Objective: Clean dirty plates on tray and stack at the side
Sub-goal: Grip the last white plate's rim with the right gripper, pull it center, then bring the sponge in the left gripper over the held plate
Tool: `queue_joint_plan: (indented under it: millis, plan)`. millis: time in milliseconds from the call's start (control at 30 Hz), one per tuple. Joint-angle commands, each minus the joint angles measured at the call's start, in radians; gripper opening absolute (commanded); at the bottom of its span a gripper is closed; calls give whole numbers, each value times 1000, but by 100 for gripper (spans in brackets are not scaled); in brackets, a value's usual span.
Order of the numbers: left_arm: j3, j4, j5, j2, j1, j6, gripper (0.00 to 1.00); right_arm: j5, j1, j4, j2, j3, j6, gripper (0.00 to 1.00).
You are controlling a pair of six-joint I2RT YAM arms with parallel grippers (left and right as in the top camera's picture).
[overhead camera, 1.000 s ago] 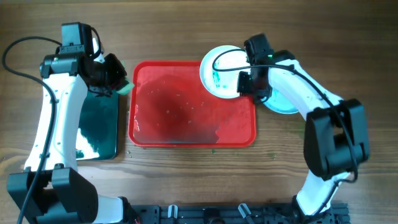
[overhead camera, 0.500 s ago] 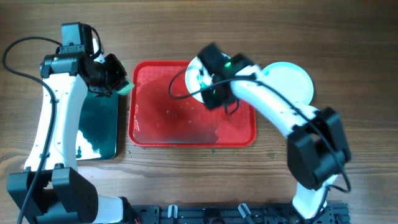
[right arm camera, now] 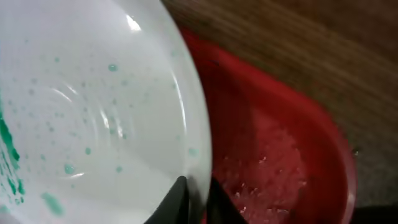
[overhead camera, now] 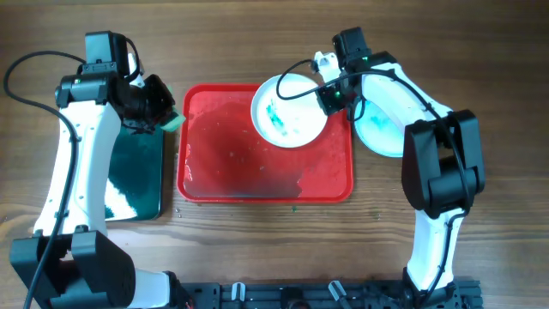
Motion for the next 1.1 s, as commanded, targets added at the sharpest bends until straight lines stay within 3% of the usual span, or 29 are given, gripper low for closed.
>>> queue_joint_plan:
  millis: [0, 67, 100, 167, 233, 267, 333, 433, 567, 600, 667, 733, 833, 900, 1067]
  plan:
    - [-4, -2, -6, 8, -1, -13, 4, -157, 43, -101, 6, 8, 155, 4]
    - [-6, -9, -6, 8, -1, -13, 4, -231, 123, -163, 6, 2, 369, 4]
    - [-6, -8, -6, 8, -1, -13, 4, -177, 238, -175, 6, 2, 562, 4]
    - [-6, -9, -6, 8, -1, -13, 4, -87, 315, -149, 6, 2, 636, 10]
    - [-6, -9, -6, 8, -1, -13, 4, -40, 355, -68, 6, 2, 589, 33]
    - [-6, -8, -6, 8, -1, -13, 4, -24, 355, -26, 6, 2, 517, 39]
    - [-6, -8, -6, 8, -1, -13, 4, -18, 356, 31, 19, 2, 346, 41]
    - [-6, -8, -6, 8, -1, -13, 4, -118, 367, 78, 61, 2, 162, 36]
    - [-6, -8, -6, 9, -1, -13, 4, -165, 369, 76, 66, 2, 239, 6]
    - [-6, -8, -6, 14, -1, -13, 4, -163, 370, 72, 66, 2, 314, 4]
    - [-28, -7, -6, 42, -13, -13, 4, 47, 362, -5, 66, 2, 667, 4]
    - [-79, 20, -6, 70, -48, -13, 4, 53, 328, -20, 66, 2, 727, 4]
    - [-200, 155, -8, 101, -131, -12, 4, -34, 271, -16, 66, 2, 661, 4]
    - [-304, 330, -67, 153, -208, -12, 4, -31, 271, 6, 66, -21, 629, 4]
    - [-376, 573, -172, 282, -357, 9, 4, -65, 271, 48, 66, -51, 610, 5]
